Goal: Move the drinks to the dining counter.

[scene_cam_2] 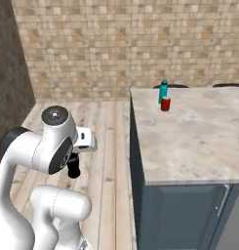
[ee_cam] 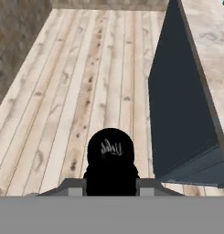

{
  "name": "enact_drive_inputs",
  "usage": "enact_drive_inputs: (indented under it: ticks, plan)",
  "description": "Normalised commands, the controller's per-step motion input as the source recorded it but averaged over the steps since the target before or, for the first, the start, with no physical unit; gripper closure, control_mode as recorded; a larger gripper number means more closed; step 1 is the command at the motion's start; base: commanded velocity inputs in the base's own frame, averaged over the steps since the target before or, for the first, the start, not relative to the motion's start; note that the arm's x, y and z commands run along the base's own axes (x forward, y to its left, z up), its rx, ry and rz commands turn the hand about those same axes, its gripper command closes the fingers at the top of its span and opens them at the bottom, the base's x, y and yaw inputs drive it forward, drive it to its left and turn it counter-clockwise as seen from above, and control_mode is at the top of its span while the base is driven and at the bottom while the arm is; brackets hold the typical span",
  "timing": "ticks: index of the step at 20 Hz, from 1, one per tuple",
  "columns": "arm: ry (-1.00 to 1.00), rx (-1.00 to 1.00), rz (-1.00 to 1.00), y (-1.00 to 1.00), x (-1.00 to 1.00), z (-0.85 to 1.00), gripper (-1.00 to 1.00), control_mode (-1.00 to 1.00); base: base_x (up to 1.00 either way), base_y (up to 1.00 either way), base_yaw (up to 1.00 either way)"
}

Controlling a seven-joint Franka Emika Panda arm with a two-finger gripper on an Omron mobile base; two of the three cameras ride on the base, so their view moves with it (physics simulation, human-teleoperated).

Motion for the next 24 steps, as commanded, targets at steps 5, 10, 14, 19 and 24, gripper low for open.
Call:
enact_drive_inputs:
  ticks: [5,10,14,19,24]
  plan:
    - [0.0,0.0,0.0,0.0,0.0,0.0,1.0,1.0,0.54,0.32,-0.7]
    - [0.0,0.0,0.0,0.0,0.0,0.0,1.0,1.0,0.13,0.3,-0.69]
    - [0.0,0.0,0.0,0.0,0.0,0.0,1.0,1.0,0.0,0.31,-0.71]
    - [0.0,0.0,0.0,0.0,0.0,0.0,1.0,1.0,0.09,0.43,-0.76]
    - [0.0,0.0,0.0,0.0,0.0,0.0,1.0,1.0,-0.33,0.35,-0.71]
